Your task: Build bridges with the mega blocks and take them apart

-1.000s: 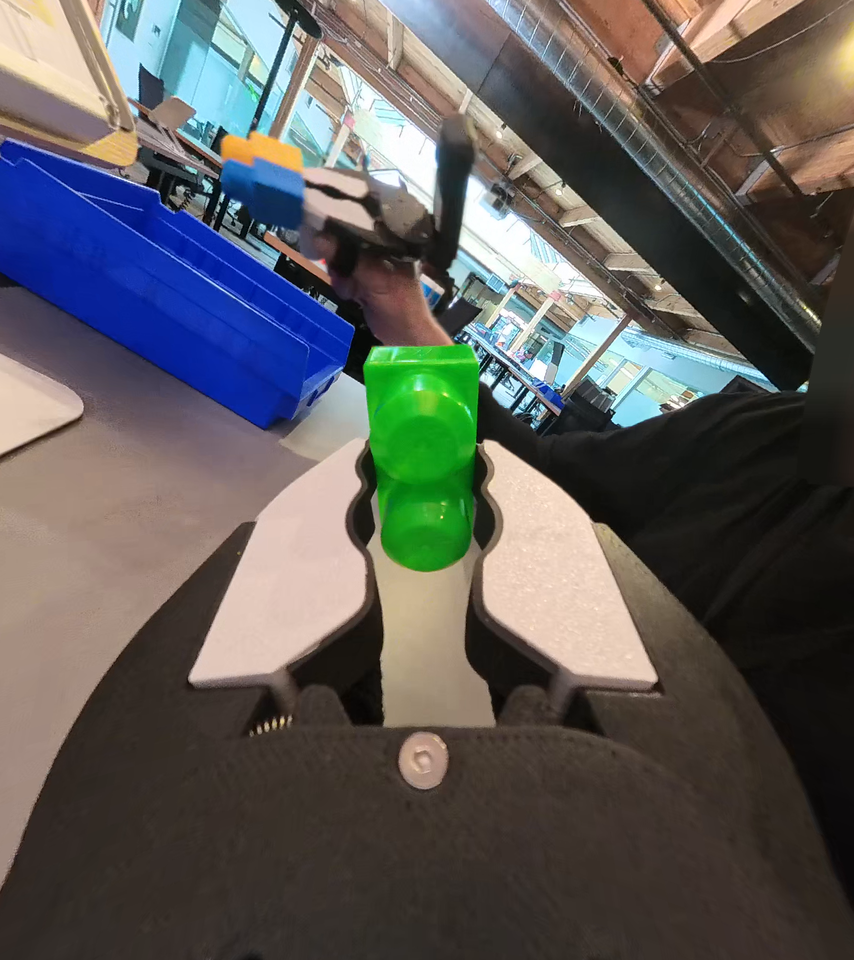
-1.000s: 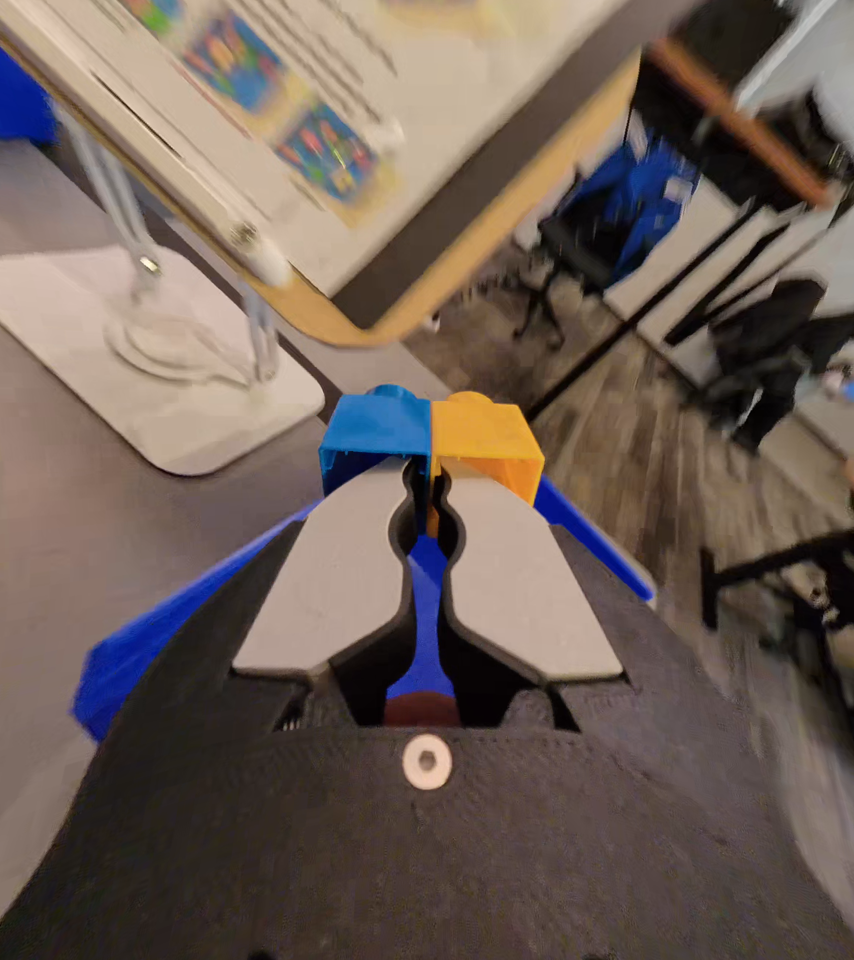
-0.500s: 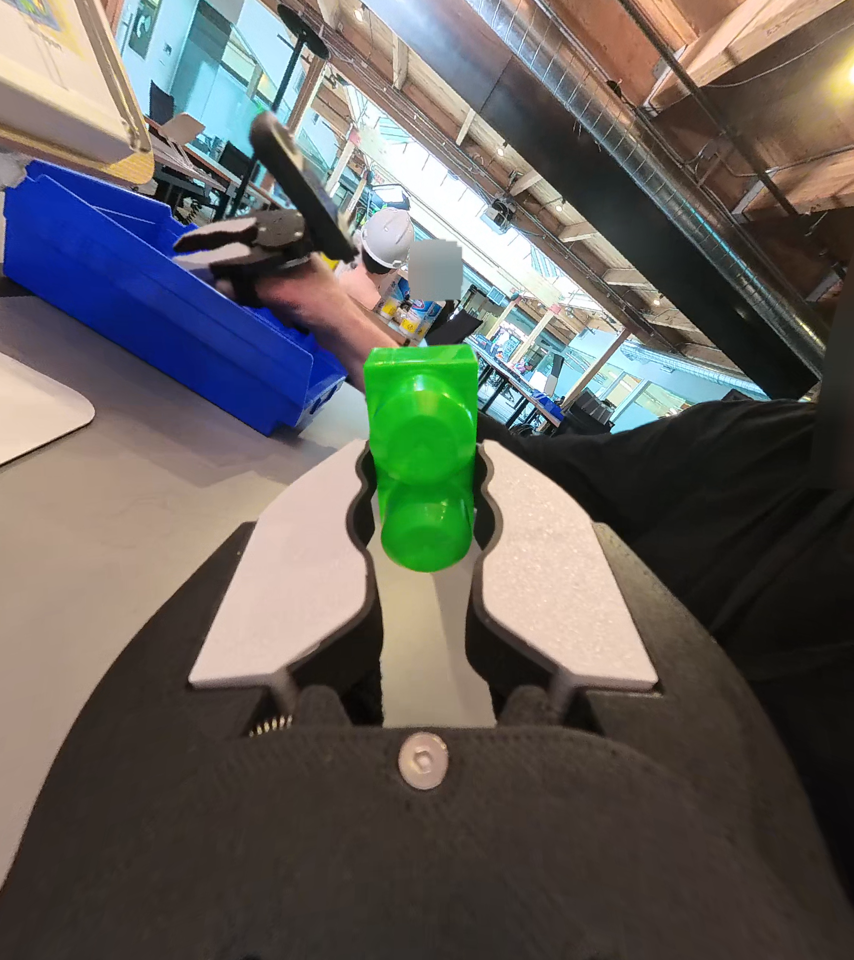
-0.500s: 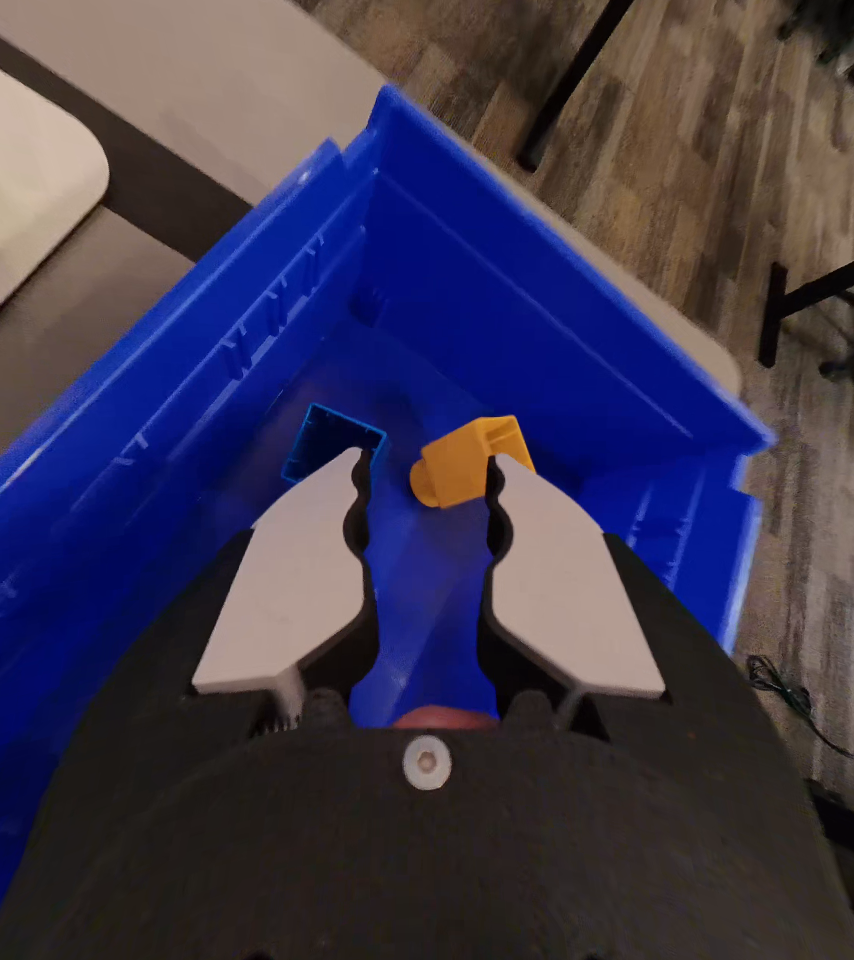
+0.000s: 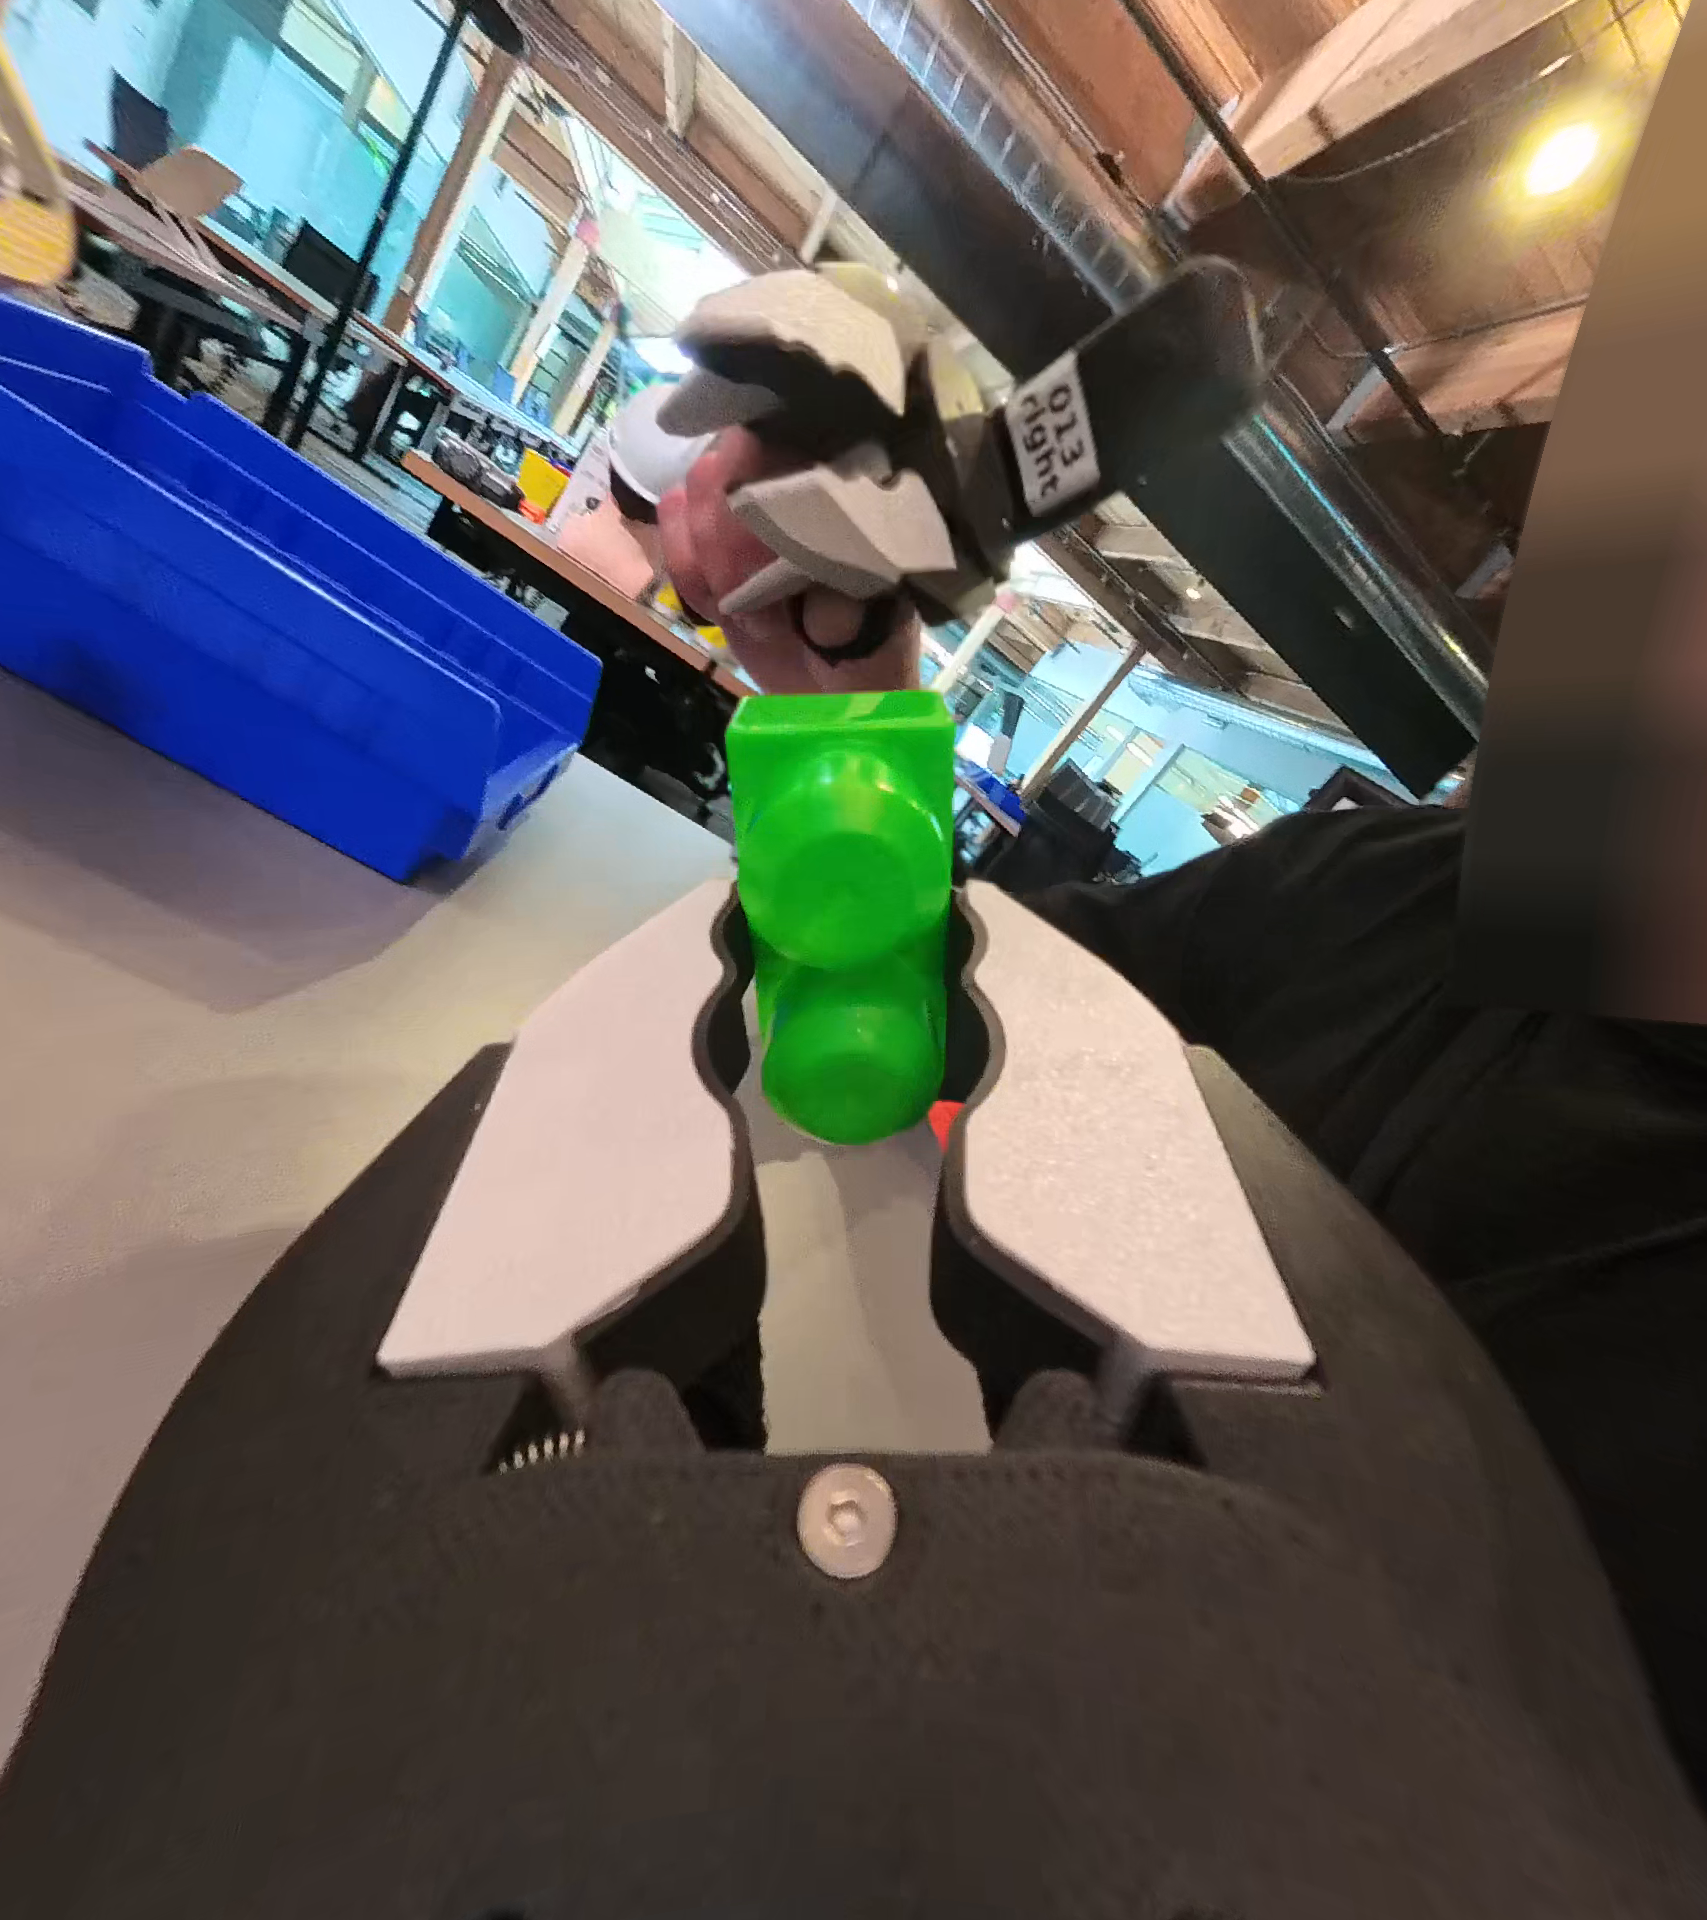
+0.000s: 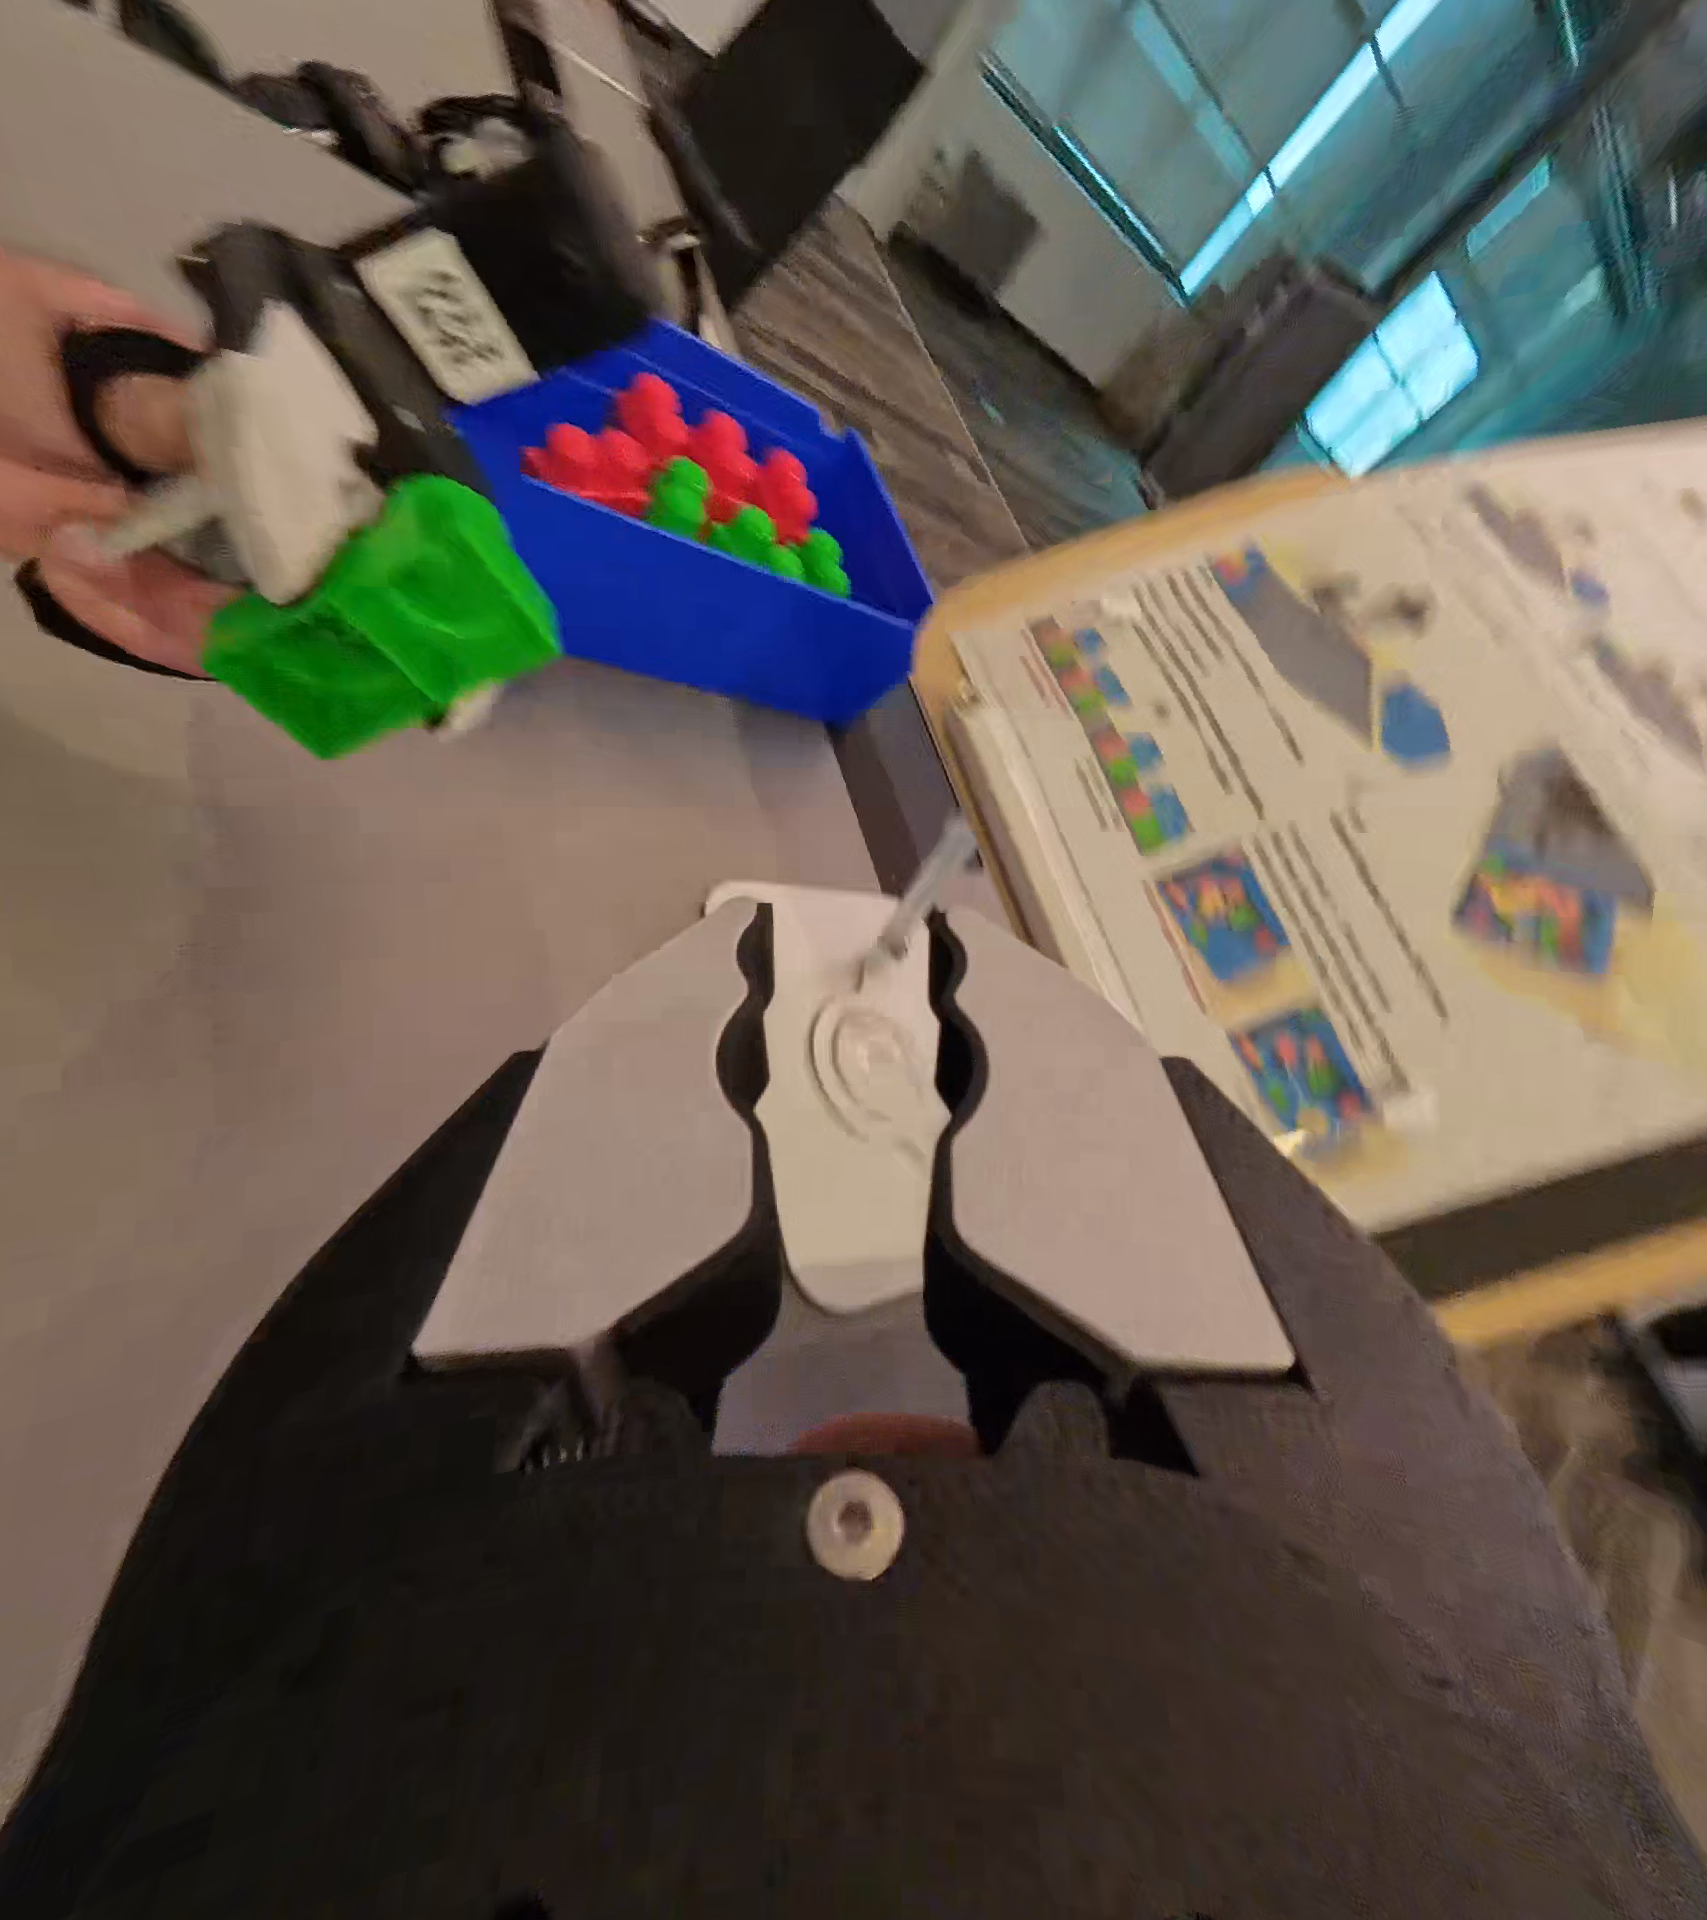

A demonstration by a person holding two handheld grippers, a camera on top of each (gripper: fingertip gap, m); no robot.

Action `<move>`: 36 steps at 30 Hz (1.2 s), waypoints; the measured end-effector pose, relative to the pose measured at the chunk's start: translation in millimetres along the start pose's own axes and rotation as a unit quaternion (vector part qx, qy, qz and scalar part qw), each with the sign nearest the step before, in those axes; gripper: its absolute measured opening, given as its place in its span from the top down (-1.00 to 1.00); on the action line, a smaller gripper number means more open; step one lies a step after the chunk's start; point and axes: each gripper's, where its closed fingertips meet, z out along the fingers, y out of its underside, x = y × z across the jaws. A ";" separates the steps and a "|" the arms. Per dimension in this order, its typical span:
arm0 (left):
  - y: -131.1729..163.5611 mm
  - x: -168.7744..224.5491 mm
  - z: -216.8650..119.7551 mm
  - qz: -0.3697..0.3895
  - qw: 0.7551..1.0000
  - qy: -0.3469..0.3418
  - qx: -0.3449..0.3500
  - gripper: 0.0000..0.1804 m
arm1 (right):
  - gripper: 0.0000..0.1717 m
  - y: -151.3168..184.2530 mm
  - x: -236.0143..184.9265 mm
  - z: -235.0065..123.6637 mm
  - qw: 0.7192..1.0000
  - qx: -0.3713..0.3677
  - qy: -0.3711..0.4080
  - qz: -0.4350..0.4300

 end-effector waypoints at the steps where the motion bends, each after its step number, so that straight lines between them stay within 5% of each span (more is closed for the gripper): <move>1: 1.3 2.6 2.5 -0.004 1.000 0.008 -0.003 0.61 | 0.70 -11.5 -12.4 7.3 0.999 0.011 -0.006 -0.032; 10: 12.2 10.8 16.2 -0.030 0.998 0.052 -0.005 0.61 | 0.72 -45.4 -80.9 50.8 0.985 0.049 -0.088 -0.139; 14: 15.4 12.8 18.5 -0.038 0.997 0.068 -0.002 0.61 | 0.94 -41.5 -93.2 59.8 0.980 0.043 -0.102 -0.166; 21: 6.7 18.5 15.4 -0.022 0.995 0.091 0.026 0.60 | 0.95 -46.2 -85.7 54.3 0.981 0.052 -0.076 -0.171; 25: -3.4 13.3 7.8 -0.001 0.996 0.068 0.049 0.40 | 0.95 -44.3 -45.1 36.2 0.987 0.039 -0.011 -0.157; 29: -7.8 7.1 0.3 0.023 0.998 0.032 0.050 0.45 | 0.95 -7.8 29.9 -0.9 0.989 -0.019 0.083 -0.117; 36: -3.5 -1.5 1.3 0.032 0.999 0.010 0.040 0.54 | 0.95 151.9 144.4 -81.4 0.941 -0.261 0.214 -0.014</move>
